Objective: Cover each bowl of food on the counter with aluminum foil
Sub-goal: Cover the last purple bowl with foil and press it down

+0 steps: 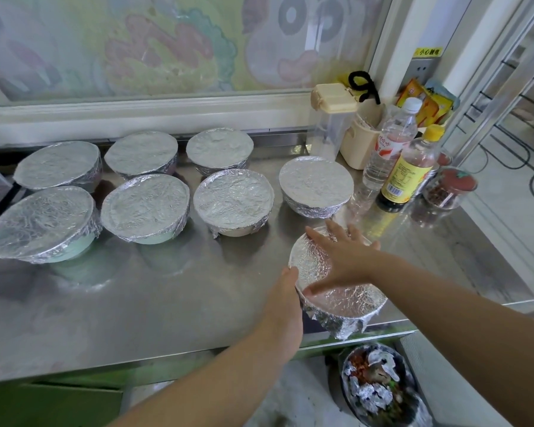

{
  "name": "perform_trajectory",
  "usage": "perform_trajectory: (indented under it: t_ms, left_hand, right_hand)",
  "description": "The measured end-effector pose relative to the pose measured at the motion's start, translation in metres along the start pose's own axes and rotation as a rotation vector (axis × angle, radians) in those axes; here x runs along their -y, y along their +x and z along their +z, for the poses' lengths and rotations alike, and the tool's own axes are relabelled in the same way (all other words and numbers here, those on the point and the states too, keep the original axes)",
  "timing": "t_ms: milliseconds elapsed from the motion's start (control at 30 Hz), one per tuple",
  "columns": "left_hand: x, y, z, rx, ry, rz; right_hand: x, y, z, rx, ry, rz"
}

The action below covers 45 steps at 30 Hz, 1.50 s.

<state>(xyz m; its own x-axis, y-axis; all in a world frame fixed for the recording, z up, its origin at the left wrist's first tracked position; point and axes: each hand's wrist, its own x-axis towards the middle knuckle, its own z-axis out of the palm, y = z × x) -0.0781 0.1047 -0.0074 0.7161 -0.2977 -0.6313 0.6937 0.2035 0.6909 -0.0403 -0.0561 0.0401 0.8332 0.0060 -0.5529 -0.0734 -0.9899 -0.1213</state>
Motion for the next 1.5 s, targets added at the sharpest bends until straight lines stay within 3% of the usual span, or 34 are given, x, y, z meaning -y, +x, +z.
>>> perform_trajectory:
  t_ms: [267,400,600,800,1000,1133,1233,1400,1500]
  left_hand:
    - [-0.013,0.002,0.004,-0.038,-0.061,-0.032]
    - [-0.031,-0.011,0.012,-0.105,-0.015,0.06]
    - [-0.045,-0.021,0.022,-0.115,-0.143,0.077]
    - [-0.047,-0.001,0.014,-0.088,-0.202,0.053]
    - [-0.058,0.034,0.007,0.063,-0.156,-0.001]
    - [-0.071,0.036,-0.005,0.073,-0.106,0.073]
    - [-0.063,0.023,-0.023,-0.059,0.044,0.096]
    - [-0.029,-0.002,-0.04,-0.033,0.278,-0.085]
    - [-0.017,-0.009,-0.038,0.011,0.173,-0.181]
  right_hand:
    - [0.008,-0.004,-0.005,-0.007,0.029,0.036]
    - [0.012,0.001,0.0,-0.033,0.085,0.102]
    - [0.015,0.0,0.006,-0.075,0.154,0.173]
    - [0.016,0.0,0.006,-0.085,0.199,0.238]
    - [0.012,0.008,0.008,-0.049,0.265,0.302]
    - [0.013,0.005,-0.005,-0.046,0.195,0.174]
    - [0.019,-0.002,-0.01,0.004,0.061,0.062]
    - [0.019,0.001,-0.005,0.019,0.041,0.038]
    - [0.021,-0.002,-0.005,0.007,0.021,0.054]
